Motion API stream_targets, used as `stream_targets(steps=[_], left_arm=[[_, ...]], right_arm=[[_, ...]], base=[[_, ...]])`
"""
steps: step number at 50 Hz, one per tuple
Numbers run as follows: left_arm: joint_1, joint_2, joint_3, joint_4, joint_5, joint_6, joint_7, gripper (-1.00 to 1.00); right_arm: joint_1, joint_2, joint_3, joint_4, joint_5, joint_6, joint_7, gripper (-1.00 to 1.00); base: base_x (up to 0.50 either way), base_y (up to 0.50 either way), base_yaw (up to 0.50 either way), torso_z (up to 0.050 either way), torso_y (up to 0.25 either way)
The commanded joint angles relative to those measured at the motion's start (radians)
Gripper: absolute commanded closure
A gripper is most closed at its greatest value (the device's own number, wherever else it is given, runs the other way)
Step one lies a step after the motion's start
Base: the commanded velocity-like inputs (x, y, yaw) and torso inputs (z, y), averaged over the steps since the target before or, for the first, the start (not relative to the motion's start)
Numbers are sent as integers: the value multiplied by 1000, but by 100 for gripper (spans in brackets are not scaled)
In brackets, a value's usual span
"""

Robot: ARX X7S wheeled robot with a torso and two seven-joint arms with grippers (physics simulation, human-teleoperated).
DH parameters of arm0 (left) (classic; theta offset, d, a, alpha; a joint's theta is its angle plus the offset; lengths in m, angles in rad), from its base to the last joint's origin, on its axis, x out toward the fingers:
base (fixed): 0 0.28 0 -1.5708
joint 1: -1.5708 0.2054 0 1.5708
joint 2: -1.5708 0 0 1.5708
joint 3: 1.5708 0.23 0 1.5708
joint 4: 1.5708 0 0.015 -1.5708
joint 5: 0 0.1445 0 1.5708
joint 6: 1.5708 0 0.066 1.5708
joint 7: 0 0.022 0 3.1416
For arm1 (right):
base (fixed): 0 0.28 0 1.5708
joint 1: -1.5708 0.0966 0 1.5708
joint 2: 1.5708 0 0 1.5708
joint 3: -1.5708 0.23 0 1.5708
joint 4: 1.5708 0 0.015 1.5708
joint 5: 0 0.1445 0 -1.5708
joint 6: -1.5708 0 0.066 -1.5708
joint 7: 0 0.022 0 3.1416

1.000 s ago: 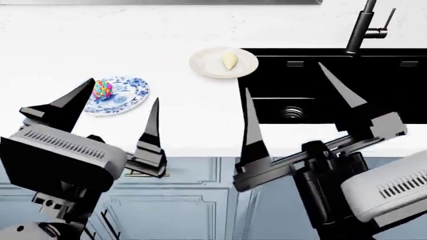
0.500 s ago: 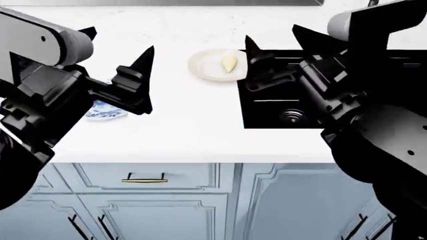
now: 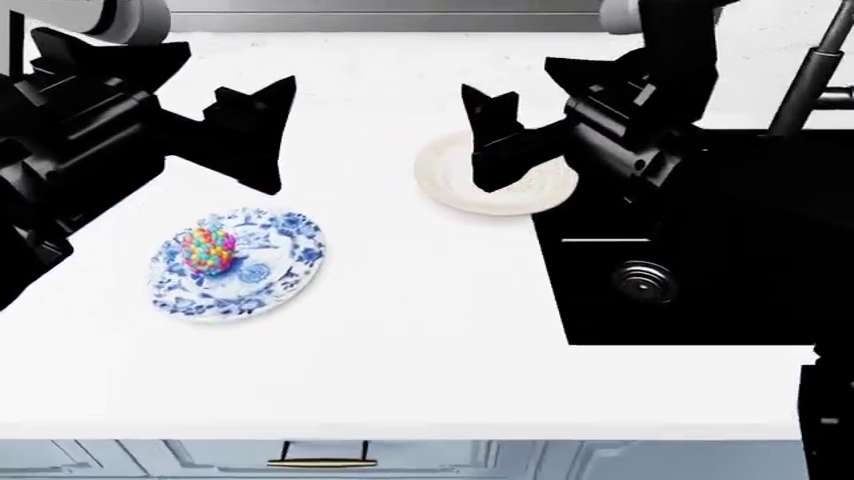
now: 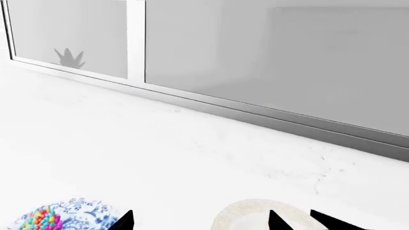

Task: Move the dessert items from the plate to the tray.

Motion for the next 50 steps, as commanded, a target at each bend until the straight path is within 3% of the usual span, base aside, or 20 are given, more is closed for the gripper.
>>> stream_targets(steps=[1, 11, 18, 28, 33, 42, 50], left_arm=[[-8, -25, 5, 13, -1, -9, -9, -100], [-2, -25, 16, 27, 4, -4, 16, -100], [0, -36, 28, 15, -22, -34, -26, -100], [11, -44, 27, 15, -61, -43, -37, -100], [11, -44, 23, 15, -71, -38, -44, -100], [34, -56, 14, 31, -65, -22, -36, -100], [64, -56, 39, 41, 9, 2, 25, -100]], right_arm=[[28, 6, -9, -10, 62, 54, 12, -100], [36, 2, 31, 20, 119, 82, 100, -100], [55, -26, 45, 96, 169, 148, 244, -100], [53, -19, 43, 75, 231, 186, 254, -100], [89, -43, 57, 212, 309, 256, 405, -100], [164, -78, -75, 390, 128, 209, 308, -100], [183, -103, -101, 462, 132, 248, 335, -100]], base=[[238, 500, 0, 50, 0], [437, 176, 0, 50, 0], [0, 0, 0, 0, 0], [350, -105, 0, 0, 0], [0, 0, 0, 0, 0], [0, 0, 0, 0, 0], [0, 0, 0, 0, 0]])
